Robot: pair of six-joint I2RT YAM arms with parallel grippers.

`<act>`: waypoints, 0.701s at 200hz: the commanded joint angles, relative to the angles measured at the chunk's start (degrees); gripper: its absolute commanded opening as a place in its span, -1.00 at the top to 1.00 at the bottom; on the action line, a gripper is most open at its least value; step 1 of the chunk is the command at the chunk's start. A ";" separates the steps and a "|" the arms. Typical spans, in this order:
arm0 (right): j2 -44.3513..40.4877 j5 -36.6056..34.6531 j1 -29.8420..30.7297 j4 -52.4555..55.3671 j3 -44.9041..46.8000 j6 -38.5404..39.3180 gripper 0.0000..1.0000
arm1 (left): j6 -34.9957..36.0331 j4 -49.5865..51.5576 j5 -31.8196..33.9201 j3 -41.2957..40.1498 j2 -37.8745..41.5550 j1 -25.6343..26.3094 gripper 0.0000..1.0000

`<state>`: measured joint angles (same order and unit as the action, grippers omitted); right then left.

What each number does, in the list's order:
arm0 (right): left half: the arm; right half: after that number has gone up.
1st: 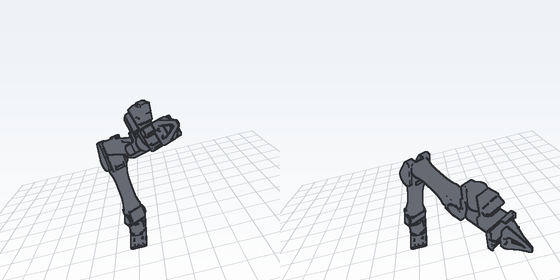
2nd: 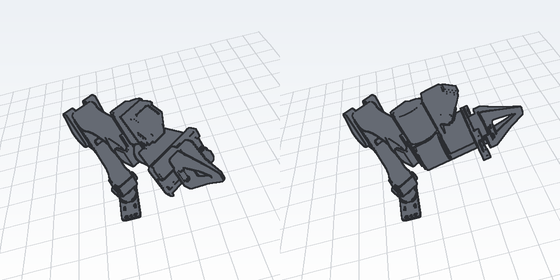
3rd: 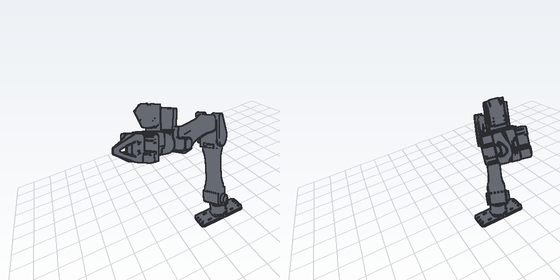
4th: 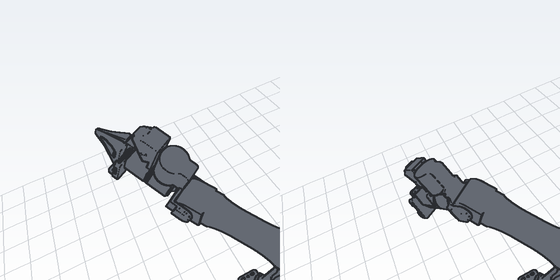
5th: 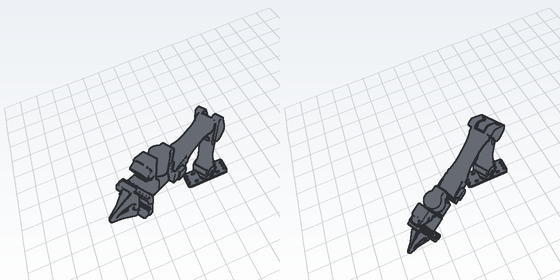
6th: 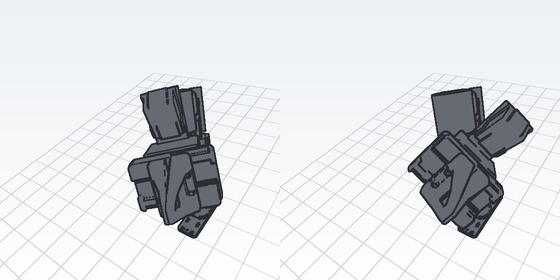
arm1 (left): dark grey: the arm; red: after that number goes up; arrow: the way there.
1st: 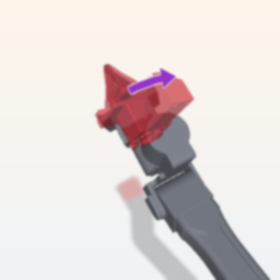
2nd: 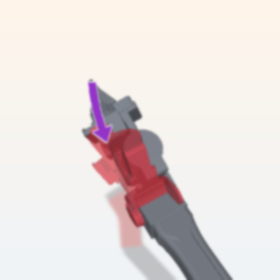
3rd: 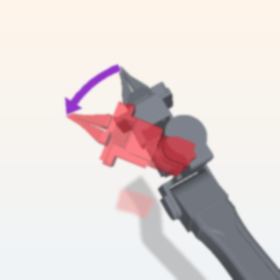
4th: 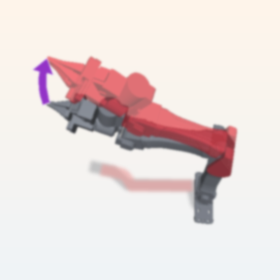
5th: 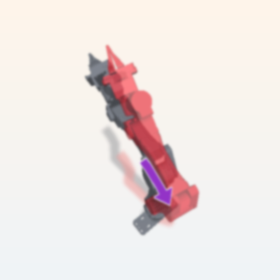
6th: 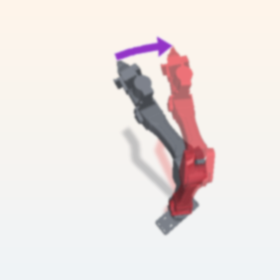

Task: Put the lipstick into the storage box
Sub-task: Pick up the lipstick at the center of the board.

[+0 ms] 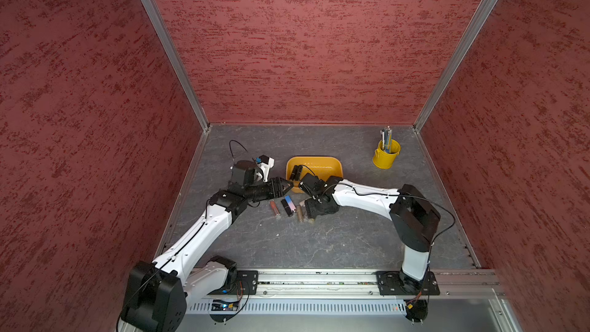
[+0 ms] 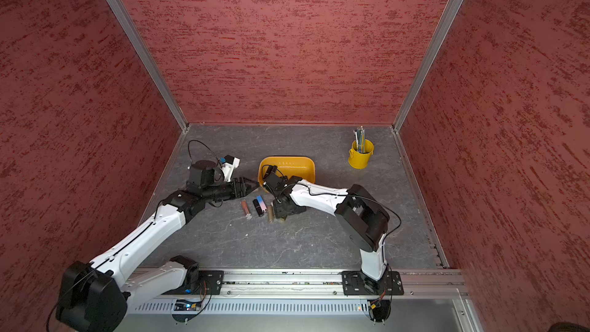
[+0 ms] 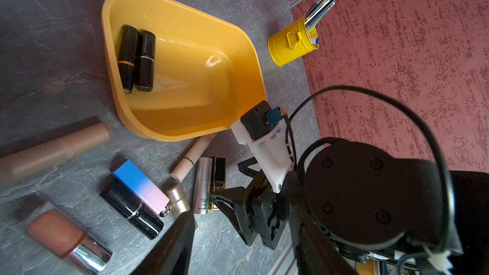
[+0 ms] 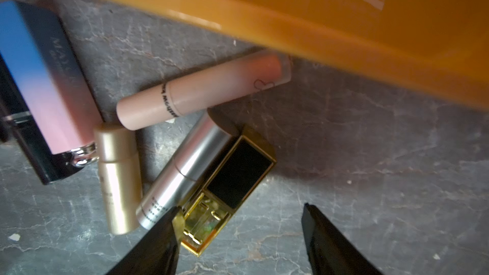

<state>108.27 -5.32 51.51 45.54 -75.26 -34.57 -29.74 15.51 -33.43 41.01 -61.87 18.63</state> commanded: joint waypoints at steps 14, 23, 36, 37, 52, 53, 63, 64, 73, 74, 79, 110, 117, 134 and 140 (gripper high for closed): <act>1.94 -0.07 0.17 -0.32 -1.03 -0.24 -0.48 | 0.29 -1.00 -0.76 -0.90 0.17 -0.92 -0.24; 1.86 -0.07 0.17 -0.41 -0.87 -0.35 -0.48 | 0.29 -0.94 -0.76 -0.94 0.21 -1.07 -0.24; 1.86 -0.07 0.17 -0.33 -0.59 -0.31 -0.47 | 0.21 -1.00 -0.76 -1.02 0.10 -1.23 -0.24; 1.86 -0.10 0.17 -0.30 -0.54 -0.32 -0.47 | 0.16 -1.00 -0.72 -1.07 0.09 -1.27 -0.24; 1.68 -0.08 0.17 -0.40 -0.03 -0.36 -0.45 | -0.04 -1.35 -0.85 -1.20 -0.14 -1.32 -0.24; 1.64 -0.06 0.17 -0.38 0.00 -0.34 -0.44 | -0.05 -1.35 -0.85 -1.20 -0.12 -1.32 -0.24; 1.45 0.00 0.14 -0.53 0.51 -0.33 -0.41 | -0.15 -1.53 -0.93 -1.23 -0.20 -1.33 -0.24; 1.39 -0.02 0.16 -0.58 0.53 -0.28 -0.40 | -0.24 -1.53 -0.93 -1.26 -0.19 -1.37 -0.24; 1.20 0.04 0.17 -0.86 1.10 -0.44 -0.37 | -0.37 -1.74 -0.93 -1.29 -0.32 -1.33 -0.25; 1.18 0.09 0.17 -0.88 1.13 -0.47 -0.37 | -0.44 -1.81 -0.93 -1.29 -0.30 -1.37 -0.25; 1.11 0.06 0.17 -1.05 1.46 -0.49 -0.36 | -0.45 -1.80 -0.93 -1.29 -0.36 -1.38 -0.25; 0.62 1.18 0.17 -2.21 2.70 -0.50 -0.20 | -0.68 -2.03 -0.91 -1.36 -0.38 -1.47 -0.26; 0.57 1.50 0.17 -2.42 2.84 -0.58 -0.18 | -0.71 -1.99 -0.87 -1.38 -0.37 -1.41 -0.26; 0.53 2.26 0.17 -2.99 3.28 -0.59 -0.11 | -0.81 -2.05 -0.86 -1.57 -0.42 -1.41 -0.27; 0.49 2.44 0.17 -3.17 3.43 -0.67 -0.07 | -0.91 -2.08 -0.85 -1.63 -0.32 -1.43 -0.27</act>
<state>109.84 -4.47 51.51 44.16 -72.66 -34.57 -30.24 15.16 -33.61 40.16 -61.93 17.65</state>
